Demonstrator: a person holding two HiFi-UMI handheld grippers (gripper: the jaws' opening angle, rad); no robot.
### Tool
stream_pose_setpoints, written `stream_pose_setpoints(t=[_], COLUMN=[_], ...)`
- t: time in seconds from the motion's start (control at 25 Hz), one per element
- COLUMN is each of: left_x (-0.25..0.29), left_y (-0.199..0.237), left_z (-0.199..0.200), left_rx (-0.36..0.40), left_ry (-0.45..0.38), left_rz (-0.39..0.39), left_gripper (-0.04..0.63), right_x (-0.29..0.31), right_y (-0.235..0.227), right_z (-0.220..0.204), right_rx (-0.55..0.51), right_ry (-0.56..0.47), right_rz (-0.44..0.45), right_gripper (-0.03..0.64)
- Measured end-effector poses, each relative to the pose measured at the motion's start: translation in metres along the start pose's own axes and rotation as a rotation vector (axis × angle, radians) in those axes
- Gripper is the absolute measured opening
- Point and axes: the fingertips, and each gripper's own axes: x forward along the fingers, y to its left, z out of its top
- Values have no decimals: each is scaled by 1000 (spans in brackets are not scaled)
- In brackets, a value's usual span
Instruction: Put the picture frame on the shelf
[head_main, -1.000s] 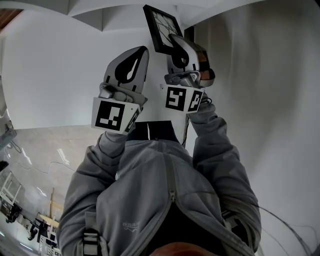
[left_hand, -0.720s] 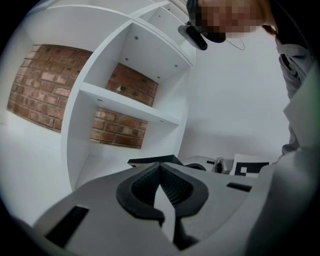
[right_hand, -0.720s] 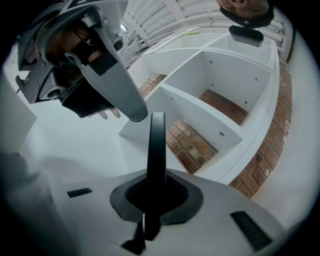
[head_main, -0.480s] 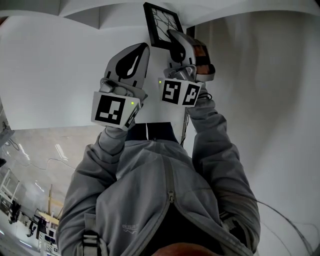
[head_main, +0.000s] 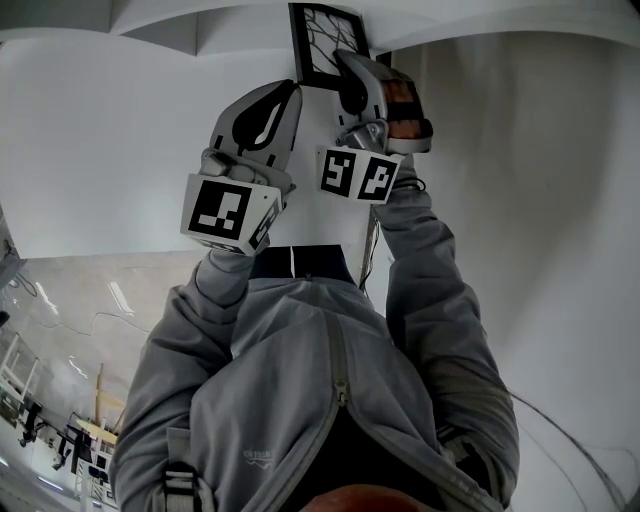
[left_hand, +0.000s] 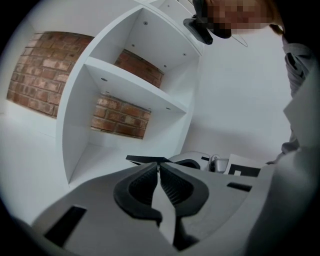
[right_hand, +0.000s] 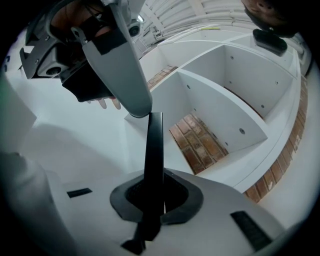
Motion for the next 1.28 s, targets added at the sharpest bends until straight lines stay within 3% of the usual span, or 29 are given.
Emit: stream_pose_setpoints(t=[0.12,0.2,0.24,0.68,1.04,1.16,1.28], left_x=[2,6,8,19,23,28,32], left_y=[3,0,-3,4,12,14,18], left_z=[-1,-2,-2,-18,-26,-30,-34], left_rx=[-12,-23,-19,5,-6,17,26], left_ry=[5,21,32,108,125,137,147], left_rz=[-6,-38,-53,-32,-15,-19,-27], left_gripper=[19,118,137,151,137,133,132], right_x=[6,9,10,11,12,6,1], right_y=[0,-1,-2,6,14,19,23], right_z=[0,-1,-1,-3,-5,-6,-8], right_rx=[-26,-42,-48,-113,-150,-120,-99], right_ry=[6,11,14,12,71,74,79], right_rz=[-1,0,0,-8,28,25,21], right_gripper=[34,34,34,34,37,97,104])
